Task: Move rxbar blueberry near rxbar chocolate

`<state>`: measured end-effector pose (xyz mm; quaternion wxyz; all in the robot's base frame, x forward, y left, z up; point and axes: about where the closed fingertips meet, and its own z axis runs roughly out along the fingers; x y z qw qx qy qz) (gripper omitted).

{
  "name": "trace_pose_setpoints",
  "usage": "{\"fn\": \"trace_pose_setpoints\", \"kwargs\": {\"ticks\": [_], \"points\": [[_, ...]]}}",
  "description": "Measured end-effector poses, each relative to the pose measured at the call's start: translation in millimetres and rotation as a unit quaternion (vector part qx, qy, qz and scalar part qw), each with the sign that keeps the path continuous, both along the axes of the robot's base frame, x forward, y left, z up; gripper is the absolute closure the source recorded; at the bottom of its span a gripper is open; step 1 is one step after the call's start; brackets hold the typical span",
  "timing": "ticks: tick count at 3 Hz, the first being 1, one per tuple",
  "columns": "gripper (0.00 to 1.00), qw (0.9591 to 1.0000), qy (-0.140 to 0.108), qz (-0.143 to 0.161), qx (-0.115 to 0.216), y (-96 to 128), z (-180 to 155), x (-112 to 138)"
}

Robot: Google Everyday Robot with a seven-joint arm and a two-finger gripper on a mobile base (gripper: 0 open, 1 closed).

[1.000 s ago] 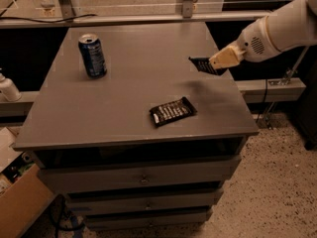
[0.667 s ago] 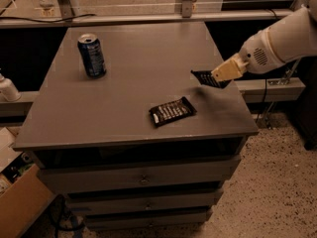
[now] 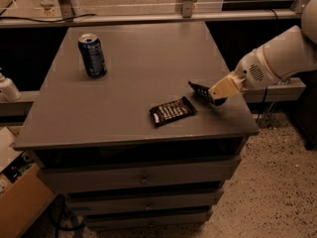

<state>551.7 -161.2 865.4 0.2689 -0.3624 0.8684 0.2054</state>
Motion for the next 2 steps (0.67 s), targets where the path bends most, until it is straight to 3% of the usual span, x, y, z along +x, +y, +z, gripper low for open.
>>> {"fn": "trace_pose_setpoints", "kwargs": {"ticks": [2], "points": [[0.38, 0.9997, 0.023, 0.008, 0.001, 5.9, -10.3, -8.0]]}}
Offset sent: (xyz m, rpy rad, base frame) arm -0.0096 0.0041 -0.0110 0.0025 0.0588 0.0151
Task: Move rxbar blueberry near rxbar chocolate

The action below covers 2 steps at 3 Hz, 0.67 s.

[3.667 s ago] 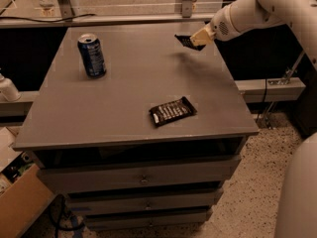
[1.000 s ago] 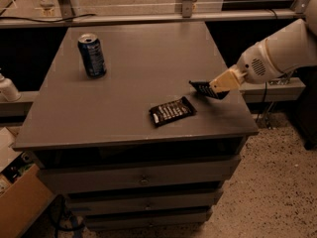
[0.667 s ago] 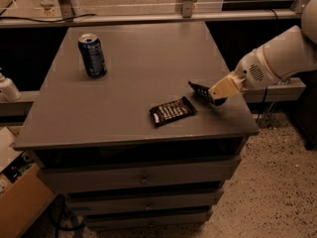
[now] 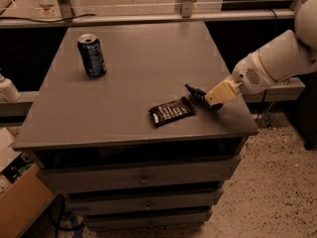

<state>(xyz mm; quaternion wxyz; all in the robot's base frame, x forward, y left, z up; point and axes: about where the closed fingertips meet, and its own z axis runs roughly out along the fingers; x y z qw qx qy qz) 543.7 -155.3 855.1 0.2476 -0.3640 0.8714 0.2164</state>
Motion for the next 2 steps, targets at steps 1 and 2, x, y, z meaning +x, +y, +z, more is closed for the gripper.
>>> {"fn": "trace_pose_setpoints", "kwargs": {"ticks": [1, 2], "points": [[0.15, 1.0, 0.003, 0.002, 0.0, 1.2, 0.1, -1.9], [0.0, 1.0, 0.003, 0.003, 0.0, 2.2, 1.6, -2.9]]}}
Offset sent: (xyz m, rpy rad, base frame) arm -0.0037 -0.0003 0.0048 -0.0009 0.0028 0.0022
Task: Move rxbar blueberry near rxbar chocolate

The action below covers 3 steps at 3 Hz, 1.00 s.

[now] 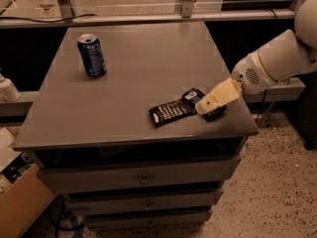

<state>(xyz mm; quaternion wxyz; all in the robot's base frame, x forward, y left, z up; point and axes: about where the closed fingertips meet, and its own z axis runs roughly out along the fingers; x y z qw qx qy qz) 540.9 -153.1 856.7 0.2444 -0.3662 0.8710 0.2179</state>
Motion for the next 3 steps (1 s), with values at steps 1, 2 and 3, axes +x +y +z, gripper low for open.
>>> {"fn": "trace_pose_setpoints", "kwargs": {"ticks": [1, 2, 3], "points": [[0.0, 1.0, 0.0, 0.0, 0.0, 0, 0, 0], [0.0, 0.999, -0.041, 0.006, 0.015, -7, 13, 28], [0.0, 0.9934, -0.105, 0.006, 0.045, -25, 38, 68]]}}
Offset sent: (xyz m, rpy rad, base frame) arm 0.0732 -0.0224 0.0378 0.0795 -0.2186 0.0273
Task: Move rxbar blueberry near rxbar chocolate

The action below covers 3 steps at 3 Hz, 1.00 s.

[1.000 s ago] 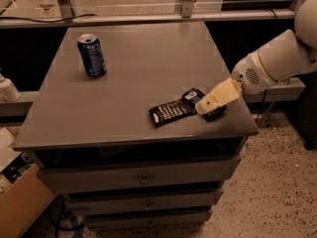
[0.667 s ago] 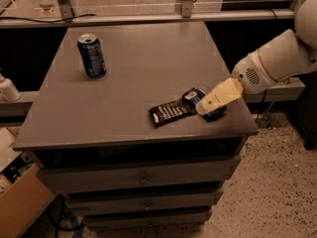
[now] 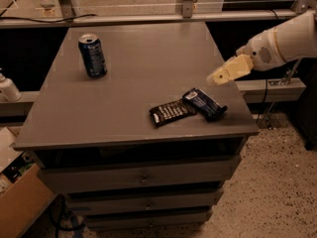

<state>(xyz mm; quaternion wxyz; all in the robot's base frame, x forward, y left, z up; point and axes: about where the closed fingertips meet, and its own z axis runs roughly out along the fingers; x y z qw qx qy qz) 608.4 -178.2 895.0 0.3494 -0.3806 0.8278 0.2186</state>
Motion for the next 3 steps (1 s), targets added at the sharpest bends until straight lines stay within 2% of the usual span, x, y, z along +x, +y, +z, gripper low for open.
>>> {"fn": "trace_pose_setpoints", "kwargs": {"ticks": [1, 2, 3], "points": [[0.0, 0.997, -0.073, 0.005, 0.026, -11, 35, 41], [0.0, 0.9899, -0.132, 0.007, 0.05, -15, 68, 72], [0.0, 0.9886, -0.142, 0.005, 0.051, -17, 77, 75]]}}
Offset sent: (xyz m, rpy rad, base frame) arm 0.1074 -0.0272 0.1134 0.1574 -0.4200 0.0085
